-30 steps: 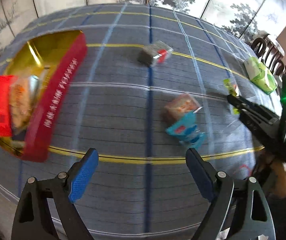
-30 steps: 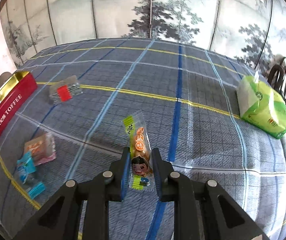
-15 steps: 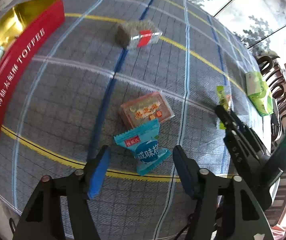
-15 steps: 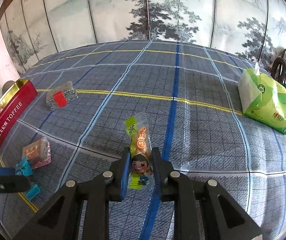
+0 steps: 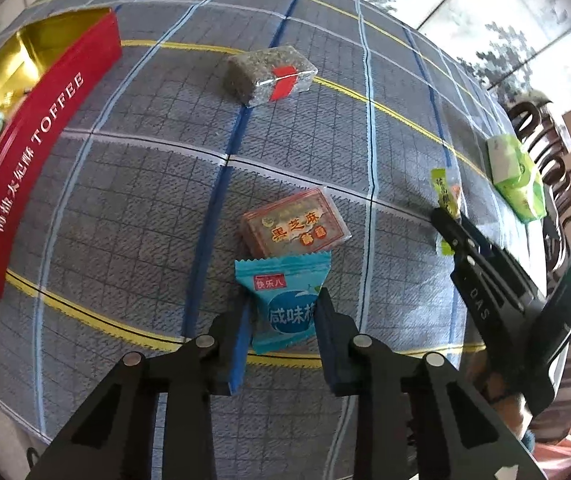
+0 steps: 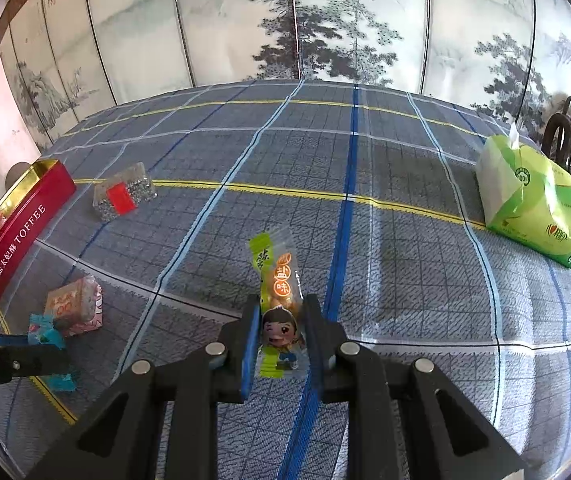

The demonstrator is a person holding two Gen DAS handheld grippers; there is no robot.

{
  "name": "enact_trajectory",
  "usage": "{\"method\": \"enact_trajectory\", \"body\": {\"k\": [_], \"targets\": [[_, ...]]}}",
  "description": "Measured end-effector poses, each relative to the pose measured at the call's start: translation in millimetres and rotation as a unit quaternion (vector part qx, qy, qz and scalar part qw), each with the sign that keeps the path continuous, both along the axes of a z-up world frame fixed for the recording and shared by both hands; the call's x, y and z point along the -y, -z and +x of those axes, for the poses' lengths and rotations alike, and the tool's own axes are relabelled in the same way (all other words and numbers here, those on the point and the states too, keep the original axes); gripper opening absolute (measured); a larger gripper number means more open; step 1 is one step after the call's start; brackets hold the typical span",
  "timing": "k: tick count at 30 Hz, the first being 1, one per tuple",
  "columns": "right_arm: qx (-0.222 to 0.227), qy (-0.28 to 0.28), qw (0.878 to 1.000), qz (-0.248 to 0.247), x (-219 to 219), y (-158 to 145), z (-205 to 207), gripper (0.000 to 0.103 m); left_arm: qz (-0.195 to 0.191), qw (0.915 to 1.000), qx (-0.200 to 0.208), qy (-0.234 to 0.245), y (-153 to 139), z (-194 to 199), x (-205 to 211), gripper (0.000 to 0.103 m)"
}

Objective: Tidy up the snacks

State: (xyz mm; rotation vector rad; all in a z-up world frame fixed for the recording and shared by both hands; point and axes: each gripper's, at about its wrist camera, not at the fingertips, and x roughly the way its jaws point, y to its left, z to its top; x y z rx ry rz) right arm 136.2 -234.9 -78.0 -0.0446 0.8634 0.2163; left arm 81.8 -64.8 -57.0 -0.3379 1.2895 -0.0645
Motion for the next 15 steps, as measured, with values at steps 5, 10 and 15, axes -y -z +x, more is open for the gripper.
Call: {"method": "enact_trajectory", "body": {"k": [5, 10, 15], "targets": [[0.002, 0.000, 1.000, -0.014, -5.1, -0.1, -0.6, 0.022, 0.015, 0.9997, 0.013, 0.014, -4.7, -6.3, -4.4, 0.026], [0.003, 0.001, 1.000, -0.018, -9.4, 0.1, -0.4, 0.022, 0.025, 0.9991, 0.017, 0.030, -7.2, -14.1, -8.9, 0.026], [0.005, 0.002, 0.999, -0.033, -13.7, 0.9, -1.5, 0.021, 0.053, 0.9969, 0.032, 0.048, -11.7, -23.3, -10.1, 0.026]]}}
